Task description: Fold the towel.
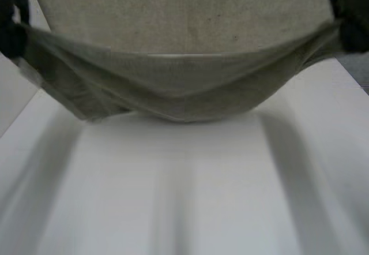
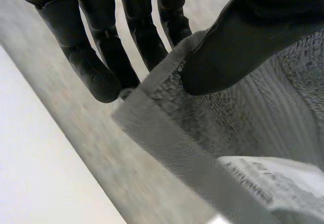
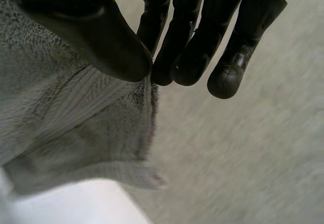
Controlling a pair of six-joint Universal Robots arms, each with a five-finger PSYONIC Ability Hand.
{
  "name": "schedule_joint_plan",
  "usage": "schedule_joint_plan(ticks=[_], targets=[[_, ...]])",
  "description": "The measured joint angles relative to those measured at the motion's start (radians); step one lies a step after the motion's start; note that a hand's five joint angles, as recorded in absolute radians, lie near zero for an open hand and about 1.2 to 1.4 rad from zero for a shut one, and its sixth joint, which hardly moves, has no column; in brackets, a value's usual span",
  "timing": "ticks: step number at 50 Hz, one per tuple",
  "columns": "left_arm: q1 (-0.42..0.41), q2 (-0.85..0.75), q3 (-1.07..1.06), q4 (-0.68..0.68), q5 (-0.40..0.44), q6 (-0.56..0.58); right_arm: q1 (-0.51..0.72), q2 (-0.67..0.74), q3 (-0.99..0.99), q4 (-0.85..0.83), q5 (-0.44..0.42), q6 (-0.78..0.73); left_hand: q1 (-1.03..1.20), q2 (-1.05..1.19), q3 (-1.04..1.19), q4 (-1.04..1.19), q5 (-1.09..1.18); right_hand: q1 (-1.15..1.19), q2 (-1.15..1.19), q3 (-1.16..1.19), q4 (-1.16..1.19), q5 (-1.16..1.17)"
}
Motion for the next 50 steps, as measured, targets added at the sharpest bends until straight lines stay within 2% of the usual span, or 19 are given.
schedule_joint_plan(ticks=[6, 11, 18, 25, 28, 31, 35, 39, 43, 46, 50], targets=[[0.021, 0.086, 0.070, -0.090, 0.004, -0.066, -0.048, -0.047, -0.148, 0.165, -0.062, -0.027, 0.000, 0.000, 0.000, 0.000, 0.000, 0.000, 0.000, 0.000, 0.000, 0.000], [0.028, 0.081, 0.114, -0.161, 0.006, -0.083, -0.080, -0.018, -0.217, 0.281, -0.102, -0.087, 0.000, 0.000, 0.000, 0.000, 0.000, 0.000, 0.000, 0.000, 0.000, 0.000], [0.027, -0.069, 0.167, -0.258, 0.007, -0.062, -0.073, 0.136, -0.270, 0.396, -0.119, -0.228, 0.000, 0.000, 0.000, 0.000, 0.000, 0.000, 0.000, 0.000, 0.004, 0.000], [-0.030, -0.357, 0.284, -0.320, -0.013, 0.050, -0.006, 0.349, -0.356, 0.398, -0.062, -0.271, 0.000, 0.000, 0.000, 0.000, 0.000, 0.000, 0.005, 0.000, 0.004, 0.000], [-0.071, -0.506, 0.386, -0.336, -0.050, 0.123, 0.039, 0.459, -0.421, 0.359, -0.011, -0.279, 0.000, 0.000, 0.000, 0.000, 0.000, 0.000, 0.005, 0.000, 0.004, 0.000], [-0.095, -0.588, 0.467, -0.342, -0.084, 0.167, 0.068, 0.522, -0.471, 0.312, 0.024, -0.290, 0.000, 0.000, 0.000, 0.000, 0.000, 0.000, 0.005, 0.000, 0.004, 0.000], [-0.120, -0.658, 0.616, -0.323, -0.140, 0.189, 0.107, 0.590, -0.565, 0.145, 0.096, -0.337, 0.000, 0.000, 0.001, 0.000, 0.000, 0.000, 0.009, 0.001, 0.004, 0.000], [-0.134, -0.658, 0.739, -0.251, -0.188, 0.124, 0.131, 0.600, -0.608, -0.104, 0.157, -0.404, 0.000, 0.000, 0.001, 0.000, 0.000, 0.000, 0.009, 0.001, 0.004, 0.000], [-0.128, -0.580, 0.778, -0.127, -0.213, -0.020, 0.138, 0.531, -0.554, -0.355, 0.182, -0.464, 0.000, 0.000, 0.001, 0.000, 0.000, 0.000, 0.009, 0.001, 0.004, 0.000], [-0.109, -0.521, 0.769, -0.067, -0.213, -0.098, 0.137, 0.472, -0.498, -0.451, 0.184, -0.487, 0.000, 0.000, 0.001, 0.000, 0.000, 0.000, 0.009, 0.001, 0.004, 0.000], [-0.082, -0.493, 0.732, -0.044, -0.199, -0.138, 0.134, 0.435, -0.441, -0.459, 0.183, -0.495, 0.000, 0.000, 0.001, 0.000, 0.000, 0.000, 0.009, 0.001, 0.004, 0.001]])
